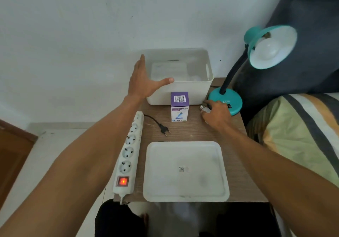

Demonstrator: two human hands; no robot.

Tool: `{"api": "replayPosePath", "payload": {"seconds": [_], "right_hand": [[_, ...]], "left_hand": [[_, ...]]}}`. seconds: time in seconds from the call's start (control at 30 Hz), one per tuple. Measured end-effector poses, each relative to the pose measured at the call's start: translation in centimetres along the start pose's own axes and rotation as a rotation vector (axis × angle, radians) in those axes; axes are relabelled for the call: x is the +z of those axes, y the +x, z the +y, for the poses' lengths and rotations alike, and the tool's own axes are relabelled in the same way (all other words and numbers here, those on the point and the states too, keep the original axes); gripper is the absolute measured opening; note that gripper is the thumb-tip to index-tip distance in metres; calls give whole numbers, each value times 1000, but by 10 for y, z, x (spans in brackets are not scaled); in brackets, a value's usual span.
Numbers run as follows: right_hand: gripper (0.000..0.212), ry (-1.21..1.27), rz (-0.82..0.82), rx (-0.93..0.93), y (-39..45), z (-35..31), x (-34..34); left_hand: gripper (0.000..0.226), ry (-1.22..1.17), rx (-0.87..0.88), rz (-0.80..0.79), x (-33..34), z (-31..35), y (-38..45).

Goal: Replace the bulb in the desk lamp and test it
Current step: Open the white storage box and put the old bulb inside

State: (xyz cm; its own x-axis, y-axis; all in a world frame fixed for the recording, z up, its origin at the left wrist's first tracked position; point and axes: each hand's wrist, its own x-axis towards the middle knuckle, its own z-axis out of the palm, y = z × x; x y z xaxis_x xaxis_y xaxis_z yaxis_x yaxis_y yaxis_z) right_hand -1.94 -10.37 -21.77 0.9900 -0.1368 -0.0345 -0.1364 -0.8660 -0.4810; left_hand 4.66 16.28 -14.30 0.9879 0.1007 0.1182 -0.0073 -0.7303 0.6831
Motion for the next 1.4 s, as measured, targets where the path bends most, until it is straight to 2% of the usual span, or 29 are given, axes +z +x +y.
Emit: {"api": "replayPosePath", "payload": {"seconds": [0.07,0.2,0.4,0.5,0.6,0.73,0.87,1.0,1.1,1.4], "right_hand": [[42,-38,-6,-18,0,-1,3],[36,-25,5,-45,-3,-1,8],[37,192,73,-173,-14,-15,-9],[31,399,130,-228,-18,-39,-29],[29,531,194,-331,-11,-70,-50],[28,597,261,-365,14,-114,-65],[35,559,266,-317,43,-140,-60],[36,460,164,-226,70,-142,-49],[35,398,71,-163,79,-137,-43],[38,222,-47,-144,80,-135,-39]], "left_hand": [[149,-42,-9,4,2,-2,1],[136,-39,-3,12,-1,-1,1],[140,-22,-31,-42,-5,0,-3],[141,-16,-36,-28,-4,0,-5],[124,-24,24,22,-3,-1,-6],[117,-36,59,60,-3,0,-7],[116,-47,54,61,-2,-1,-7],[123,-45,40,76,-1,-3,-6],[118,-43,46,85,-1,-3,-6],[117,-45,83,112,0,-6,-5]]}}
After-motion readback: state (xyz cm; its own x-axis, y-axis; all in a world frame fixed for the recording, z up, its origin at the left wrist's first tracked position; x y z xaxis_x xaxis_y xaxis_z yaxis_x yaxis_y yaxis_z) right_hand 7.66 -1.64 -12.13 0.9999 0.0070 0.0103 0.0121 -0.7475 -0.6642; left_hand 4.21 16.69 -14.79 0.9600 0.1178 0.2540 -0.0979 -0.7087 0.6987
